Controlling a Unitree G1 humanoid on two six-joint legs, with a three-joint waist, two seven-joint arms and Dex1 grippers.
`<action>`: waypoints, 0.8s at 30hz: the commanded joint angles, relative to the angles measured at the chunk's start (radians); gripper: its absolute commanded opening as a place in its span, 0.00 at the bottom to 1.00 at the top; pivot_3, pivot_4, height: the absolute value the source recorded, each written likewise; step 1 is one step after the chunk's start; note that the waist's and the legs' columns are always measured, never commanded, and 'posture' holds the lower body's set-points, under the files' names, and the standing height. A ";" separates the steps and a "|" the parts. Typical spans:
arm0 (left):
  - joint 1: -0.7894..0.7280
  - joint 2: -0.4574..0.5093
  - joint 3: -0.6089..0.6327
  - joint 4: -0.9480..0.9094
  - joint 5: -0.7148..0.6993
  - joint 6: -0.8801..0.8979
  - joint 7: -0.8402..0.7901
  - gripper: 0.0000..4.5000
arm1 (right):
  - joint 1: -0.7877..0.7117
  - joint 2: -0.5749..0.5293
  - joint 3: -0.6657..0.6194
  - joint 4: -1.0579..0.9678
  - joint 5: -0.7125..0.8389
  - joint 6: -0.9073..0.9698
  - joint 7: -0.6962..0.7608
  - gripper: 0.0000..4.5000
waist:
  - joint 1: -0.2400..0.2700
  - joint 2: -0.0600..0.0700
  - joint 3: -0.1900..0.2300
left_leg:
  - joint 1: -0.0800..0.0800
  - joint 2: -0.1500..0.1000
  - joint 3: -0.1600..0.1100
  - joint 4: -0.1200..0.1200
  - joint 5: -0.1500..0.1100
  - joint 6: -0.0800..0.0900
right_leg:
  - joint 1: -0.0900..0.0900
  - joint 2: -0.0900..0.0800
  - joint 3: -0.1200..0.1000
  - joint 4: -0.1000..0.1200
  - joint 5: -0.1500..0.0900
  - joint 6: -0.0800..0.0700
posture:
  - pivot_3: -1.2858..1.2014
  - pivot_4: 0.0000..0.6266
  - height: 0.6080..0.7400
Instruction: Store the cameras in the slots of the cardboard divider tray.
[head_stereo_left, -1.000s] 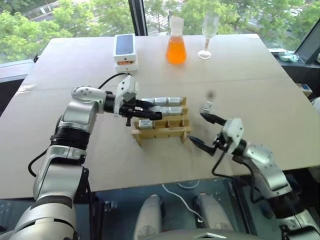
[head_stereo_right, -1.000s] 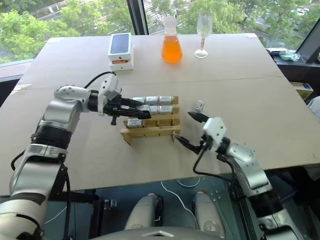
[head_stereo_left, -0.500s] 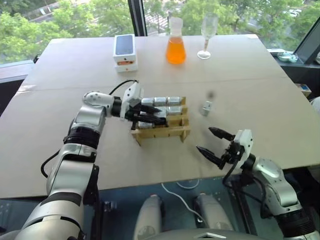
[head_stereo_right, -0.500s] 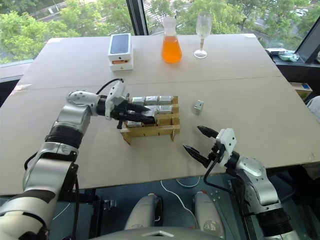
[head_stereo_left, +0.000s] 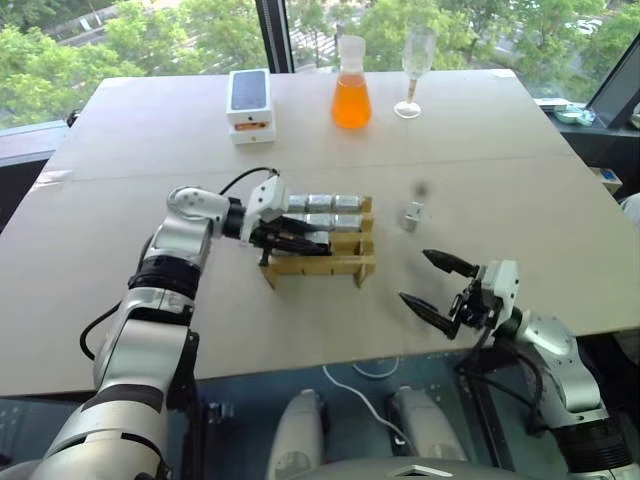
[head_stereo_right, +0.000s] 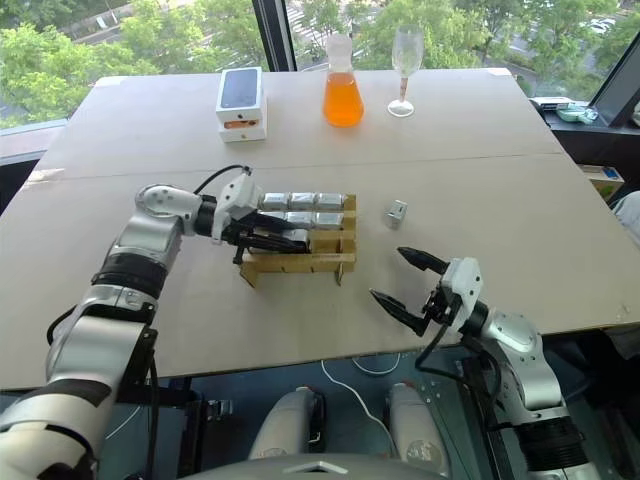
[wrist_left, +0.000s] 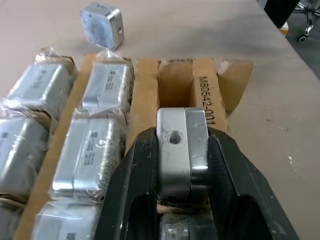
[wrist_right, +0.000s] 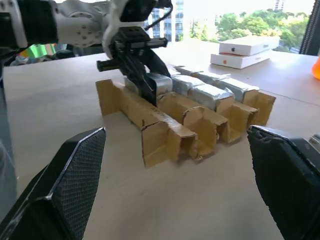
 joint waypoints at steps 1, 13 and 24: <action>-0.014 -0.003 0.005 0.016 0.017 -0.032 -0.009 0.17 | -0.002 -0.007 -0.010 0.002 -0.006 -0.044 0.035 1.00 | 0.000 0.000 0.000 | 0.000 0.000 0.000 0.000 0.000 0.000 | 0.000 0.000 0.000 0.001 0.000 0.000 | 0.52 0.24 1.00; 0.003 0.000 0.070 -0.108 -0.078 -0.009 -0.019 0.69 | -0.020 0.013 -0.015 0.004 -0.051 -0.032 -0.018 1.00 | 0.000 0.000 0.000 | 0.001 0.000 0.000 0.004 0.000 0.000 | 0.000 0.000 0.000 0.005 -0.001 0.001 | 0.52 0.24 1.00; 0.420 0.299 0.319 -0.945 -0.330 0.486 0.175 0.86 | -0.211 0.279 -0.001 -0.077 -0.327 0.388 -0.672 1.00 | -0.004 0.001 0.001 | 0.002 0.003 -0.001 0.002 0.000 0.000 | -0.002 0.001 -0.001 0.008 -0.003 -0.005 | 0.52 0.24 1.00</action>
